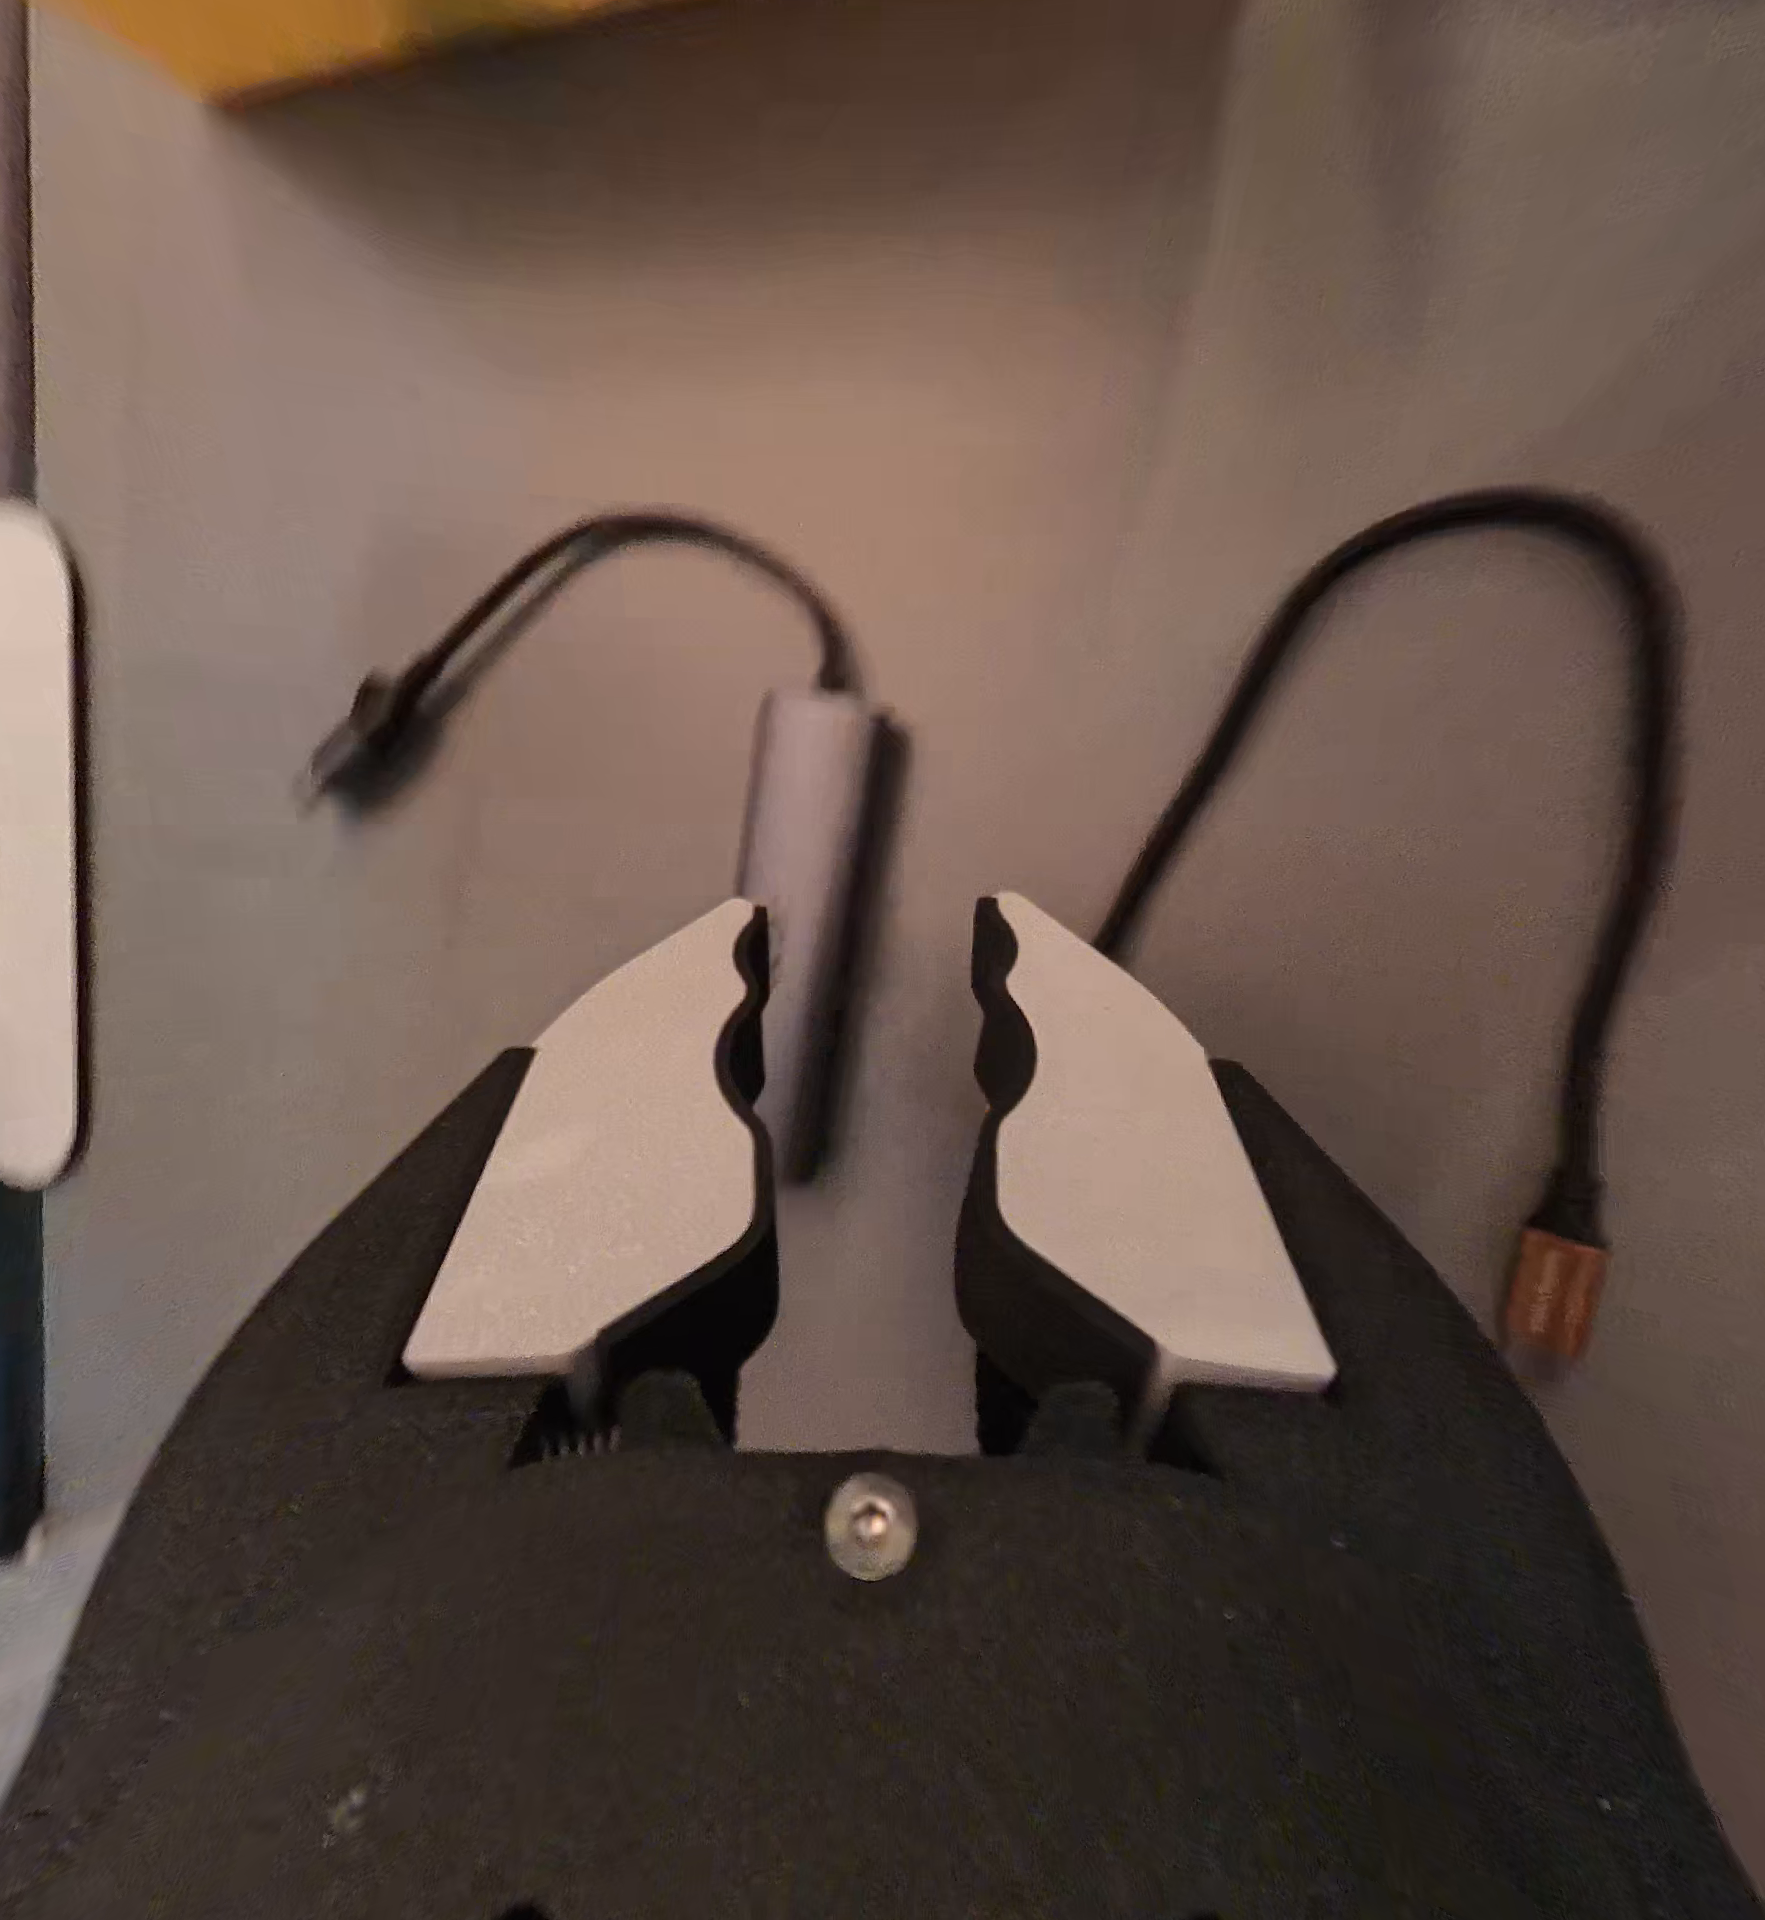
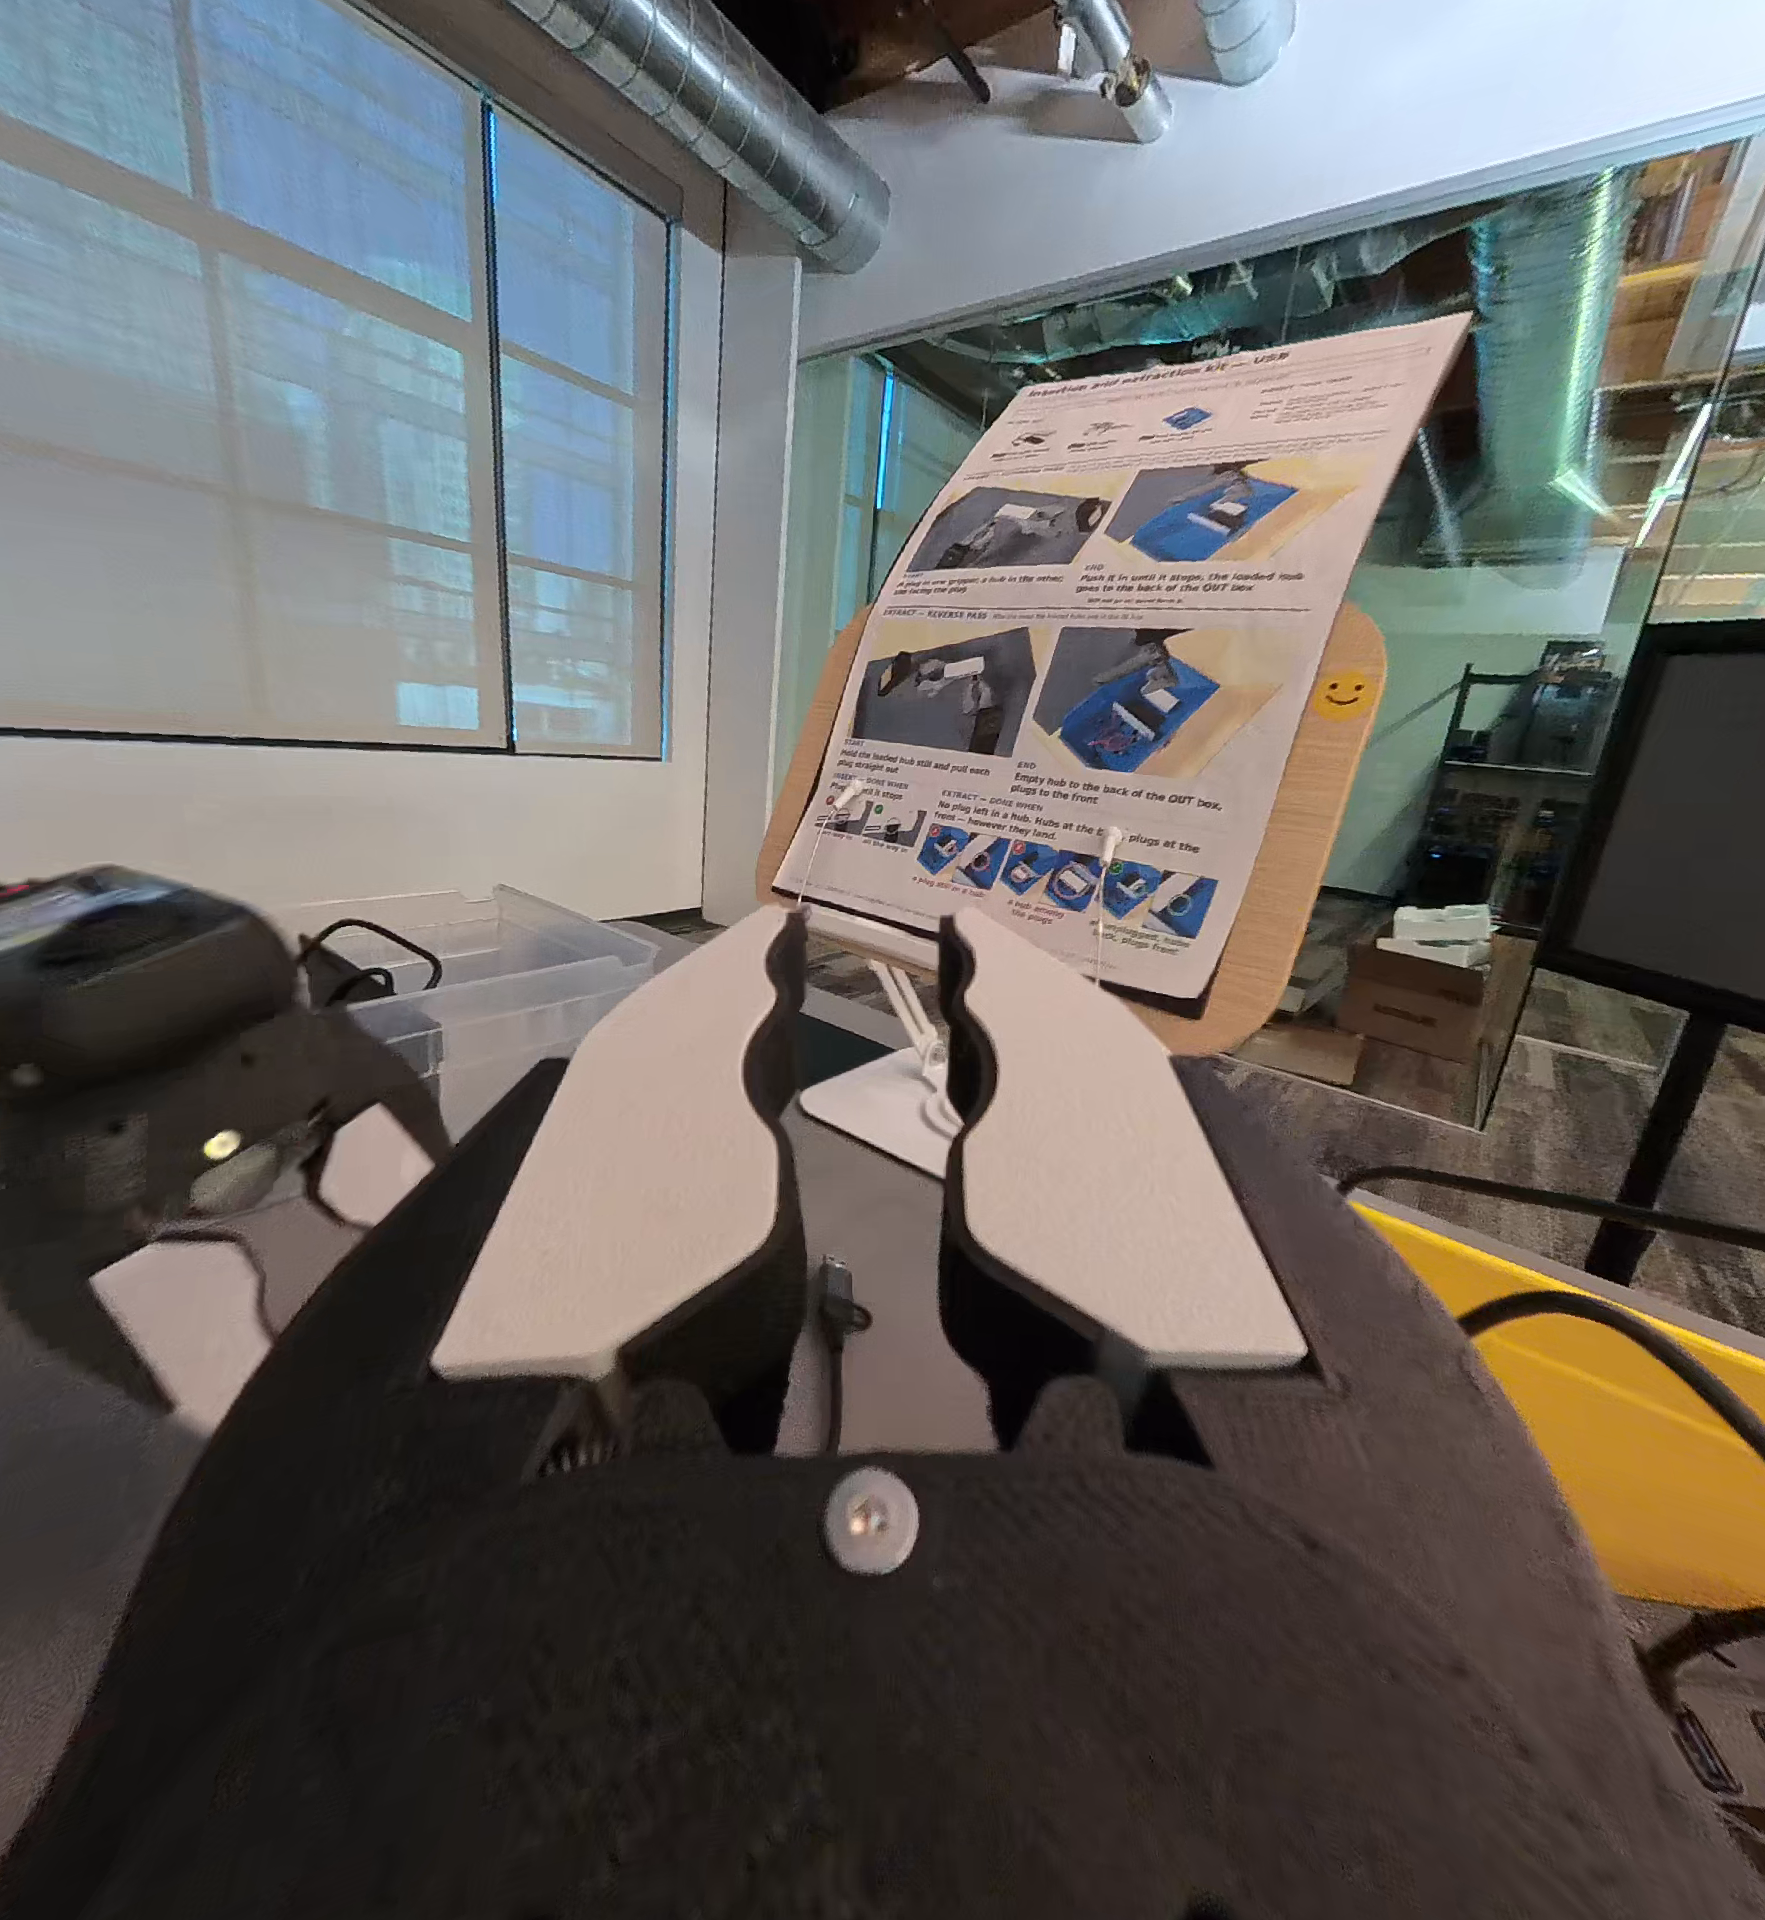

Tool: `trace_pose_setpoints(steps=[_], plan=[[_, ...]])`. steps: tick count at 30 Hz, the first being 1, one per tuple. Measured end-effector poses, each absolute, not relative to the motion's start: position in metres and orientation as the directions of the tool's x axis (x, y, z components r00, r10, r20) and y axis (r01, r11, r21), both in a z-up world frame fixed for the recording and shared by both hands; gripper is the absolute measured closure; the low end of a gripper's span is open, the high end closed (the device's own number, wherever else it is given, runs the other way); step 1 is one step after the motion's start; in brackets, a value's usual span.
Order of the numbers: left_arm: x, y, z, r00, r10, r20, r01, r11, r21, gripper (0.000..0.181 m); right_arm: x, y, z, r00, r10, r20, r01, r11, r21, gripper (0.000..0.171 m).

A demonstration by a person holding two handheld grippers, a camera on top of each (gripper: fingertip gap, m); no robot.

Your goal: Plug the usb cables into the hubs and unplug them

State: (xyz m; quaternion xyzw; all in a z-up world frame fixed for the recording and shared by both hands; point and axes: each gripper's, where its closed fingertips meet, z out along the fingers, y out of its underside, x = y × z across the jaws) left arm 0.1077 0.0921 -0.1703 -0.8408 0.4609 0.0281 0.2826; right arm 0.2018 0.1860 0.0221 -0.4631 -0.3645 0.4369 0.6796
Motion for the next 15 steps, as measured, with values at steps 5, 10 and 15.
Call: trace_pose_setpoints(steps=[5,10,15], plan=[[0.076,0.096,-0.187,0.72,-0.654,-0.234,-0.677,-0.586,-0.446,0.144,0.195,0.169,0.023,0.316,0.932,0.178,-0.243,0.26,-0.935,0.146],[0.072,0.097,-0.199,0.68,-0.708,-0.191,-0.716,-0.585,-0.38,0.14,0.177,0.147,0.012,0.176,0.964,0.201,-0.217,0.237,-0.947,0.146],[0.07,0.102,-0.205,0.673,-0.726,-0.142,-0.719,-0.597,-0.356,0.145,0.168,0.133,0.002,0.082,0.969,0.233,-0.185,0.244,-0.952,0.146]])
